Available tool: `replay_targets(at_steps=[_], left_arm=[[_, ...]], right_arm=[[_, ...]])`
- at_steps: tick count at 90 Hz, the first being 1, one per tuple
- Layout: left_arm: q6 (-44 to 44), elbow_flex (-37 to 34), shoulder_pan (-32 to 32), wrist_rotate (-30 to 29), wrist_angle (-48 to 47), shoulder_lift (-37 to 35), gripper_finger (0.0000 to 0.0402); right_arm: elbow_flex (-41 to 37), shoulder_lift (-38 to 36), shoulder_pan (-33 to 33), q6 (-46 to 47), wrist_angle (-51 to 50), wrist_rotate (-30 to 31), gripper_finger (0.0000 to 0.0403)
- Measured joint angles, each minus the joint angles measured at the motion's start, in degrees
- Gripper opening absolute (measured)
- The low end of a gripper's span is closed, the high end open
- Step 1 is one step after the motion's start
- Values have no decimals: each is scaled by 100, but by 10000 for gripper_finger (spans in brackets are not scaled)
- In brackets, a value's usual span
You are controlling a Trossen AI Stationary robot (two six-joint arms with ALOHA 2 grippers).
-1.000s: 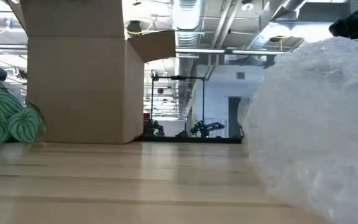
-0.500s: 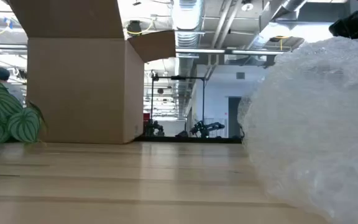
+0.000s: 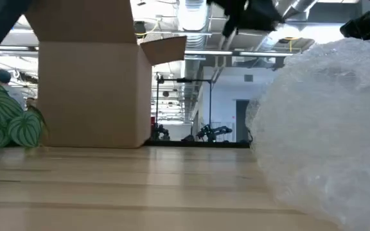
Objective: Wrap mug
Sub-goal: Move the blue mug to the bottom left of the table
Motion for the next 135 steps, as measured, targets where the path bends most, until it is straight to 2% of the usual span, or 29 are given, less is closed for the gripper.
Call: replay_targets(at_steps=[15,28,60,68,78,91,103,111,119,135], left_arm=[[745,4,242,-11,-211,367,147],[868,-1,265,-4,-368,446,151],[772,-1,-450,82,-1069,-285,151],[627,-1,-616,-182,-760,-515,151],[480,4,-656,-332,384,-645,151],[892,13,-538,-390,1459,-465,151],[952,-3,-367,-914,1166,-138,151],[423,-9,-172,-1222,865,72,151],[132,-7,5,-1239,674,262,151],[275,-7,158,-1167,755,649,168]], right_arm=[[0,-2,1,-1,2,0,0],[-2,-2,1,-1,0,0,0],[0,0,1,-2,0,0,0],[0,-2,2,-2,0,0,0],[0,0,0,-1,0,0,0],[-2,-2,0,0,0,0,0],[-1,0,0,-2,3,0,0],[0,1,1,-1,10,0,0],[-1,-2,1,-1,17,0,0],[-1,-1,2,-1,21,0,0]])
